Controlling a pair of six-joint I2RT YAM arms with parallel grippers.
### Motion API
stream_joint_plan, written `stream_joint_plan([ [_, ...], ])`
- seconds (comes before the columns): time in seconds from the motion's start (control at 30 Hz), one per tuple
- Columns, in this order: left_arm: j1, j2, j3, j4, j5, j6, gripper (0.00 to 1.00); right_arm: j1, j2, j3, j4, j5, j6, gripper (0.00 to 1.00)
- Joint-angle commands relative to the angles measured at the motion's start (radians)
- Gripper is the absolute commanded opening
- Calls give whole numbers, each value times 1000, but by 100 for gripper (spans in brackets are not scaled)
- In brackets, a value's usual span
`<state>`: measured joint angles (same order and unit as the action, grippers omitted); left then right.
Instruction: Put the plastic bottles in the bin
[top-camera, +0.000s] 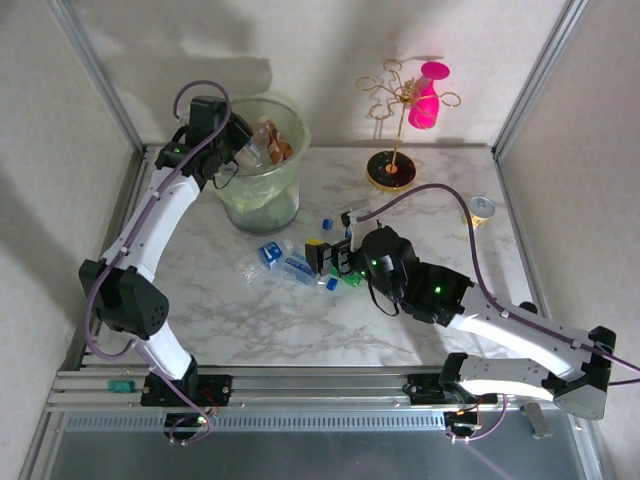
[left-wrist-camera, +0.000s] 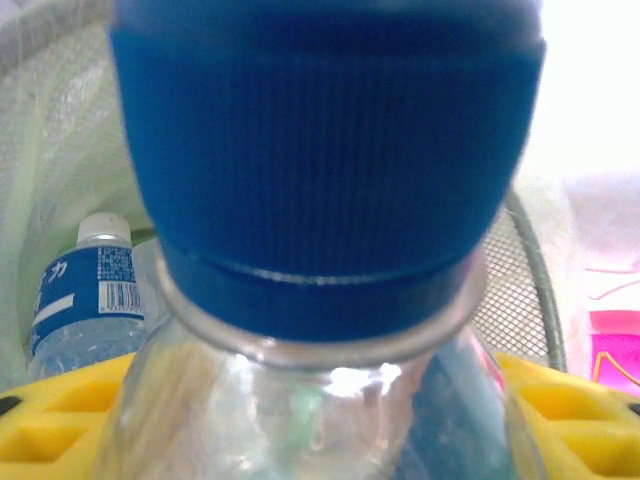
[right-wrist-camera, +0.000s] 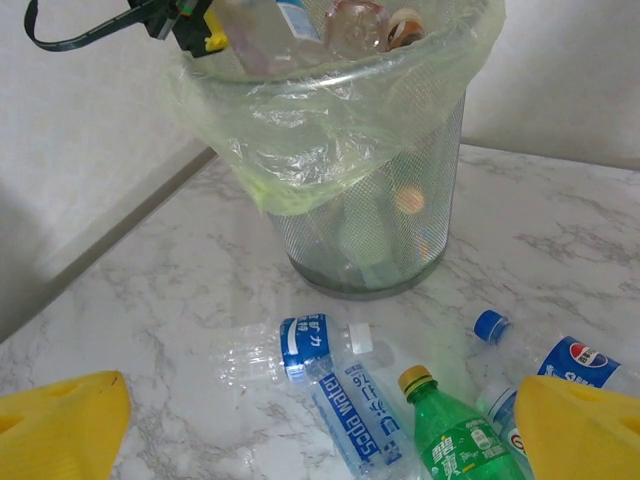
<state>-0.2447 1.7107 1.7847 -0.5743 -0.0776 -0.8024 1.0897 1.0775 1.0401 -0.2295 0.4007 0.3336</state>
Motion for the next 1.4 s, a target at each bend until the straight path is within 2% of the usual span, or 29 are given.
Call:
stream_joint_plan([
  [0.0,10,5,22,-45,-3,-33,67,-7,12,2,1,26,13,98],
  [0.13,12,-15,45,-63,-48,-33,76,-7,20,15,-4,24,10,99],
  [0.23,12,-33,73,-83,-84,-24,79,-7,26,25,-9,24,7,99],
  [0.33,12,-62,86,-89,-131,-12,80,-7,28,32,-8,26,8,98],
  [0.43,12,-97,72,-67,-131,15,78,-7,33,34,-8,29,6,99],
  [0.57,10,-157,4,-15,-50,49,75,-7,43,36,-15,26,2,99],
  [0.83,-31,-364,-255,91,53,62,73,-29,91,46,-66,-3,11,97],
  [1.03,-44,-567,-457,117,93,50,74,-123,175,56,-136,-160,48,91],
  [1.17,-49,-686,-564,128,192,139,77,-189,240,55,-155,-287,43,88],
  [1.3,-51,-815,-692,191,313,247,82,-189,345,102,-173,-331,8,86],
  [1.37,-52,-865,-744,228,348,244,84,-190,403,128,-181,-342,-9,86],
])
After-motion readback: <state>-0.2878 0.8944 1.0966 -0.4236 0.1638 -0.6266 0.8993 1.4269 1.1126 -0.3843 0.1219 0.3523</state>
